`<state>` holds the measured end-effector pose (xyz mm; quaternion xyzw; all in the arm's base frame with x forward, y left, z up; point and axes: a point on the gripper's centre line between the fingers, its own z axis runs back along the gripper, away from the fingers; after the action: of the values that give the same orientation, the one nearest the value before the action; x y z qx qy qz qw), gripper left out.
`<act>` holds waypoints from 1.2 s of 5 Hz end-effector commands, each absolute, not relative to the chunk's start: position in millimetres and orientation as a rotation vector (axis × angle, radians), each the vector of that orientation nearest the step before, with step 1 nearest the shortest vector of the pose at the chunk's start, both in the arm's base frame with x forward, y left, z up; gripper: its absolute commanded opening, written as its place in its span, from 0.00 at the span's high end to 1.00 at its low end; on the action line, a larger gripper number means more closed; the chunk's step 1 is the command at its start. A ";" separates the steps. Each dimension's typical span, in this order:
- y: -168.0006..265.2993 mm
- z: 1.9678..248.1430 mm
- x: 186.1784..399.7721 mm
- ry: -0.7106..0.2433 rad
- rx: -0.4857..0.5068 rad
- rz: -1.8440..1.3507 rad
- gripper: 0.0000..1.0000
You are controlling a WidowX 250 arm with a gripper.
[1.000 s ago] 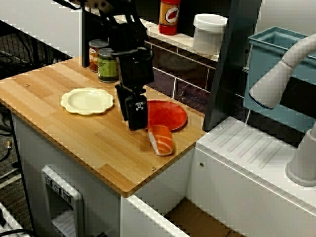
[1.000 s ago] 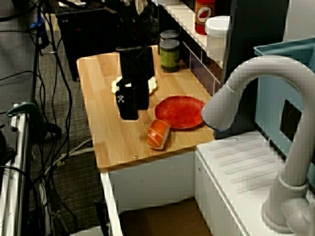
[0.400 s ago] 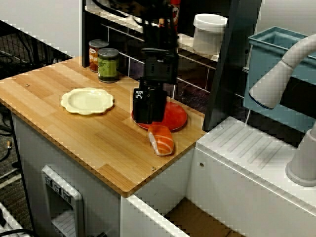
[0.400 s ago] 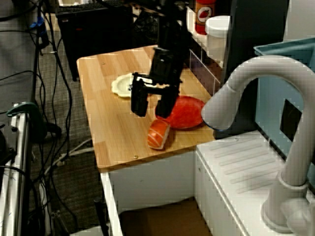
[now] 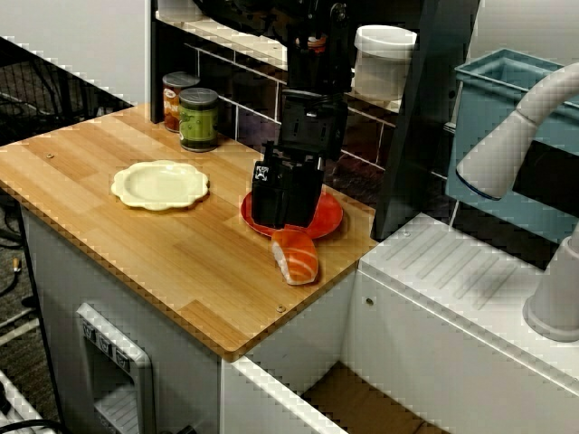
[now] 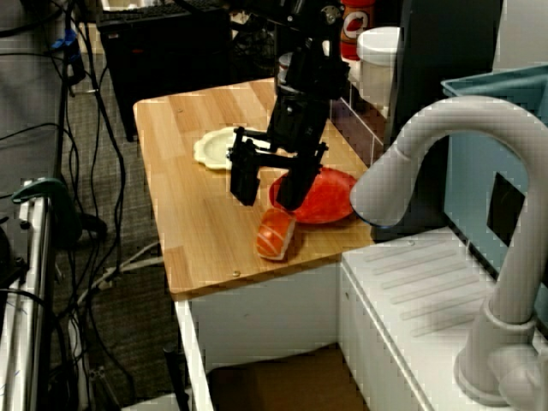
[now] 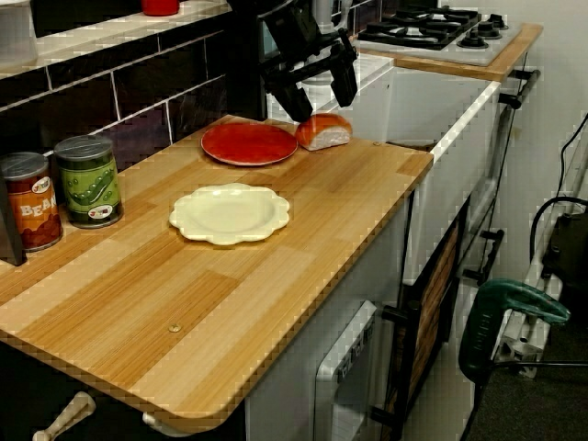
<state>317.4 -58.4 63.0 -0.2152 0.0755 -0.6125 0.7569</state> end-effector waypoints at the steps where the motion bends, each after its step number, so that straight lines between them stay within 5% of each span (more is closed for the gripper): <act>1: -57.0 81.5 316.0 0.109 -0.423 -1.346 0.00; 6: -67.7 90.1 298.7 0.052 -0.380 -1.292 0.00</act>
<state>294.0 -70.2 66.9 -0.2008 0.0599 -0.5854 0.7832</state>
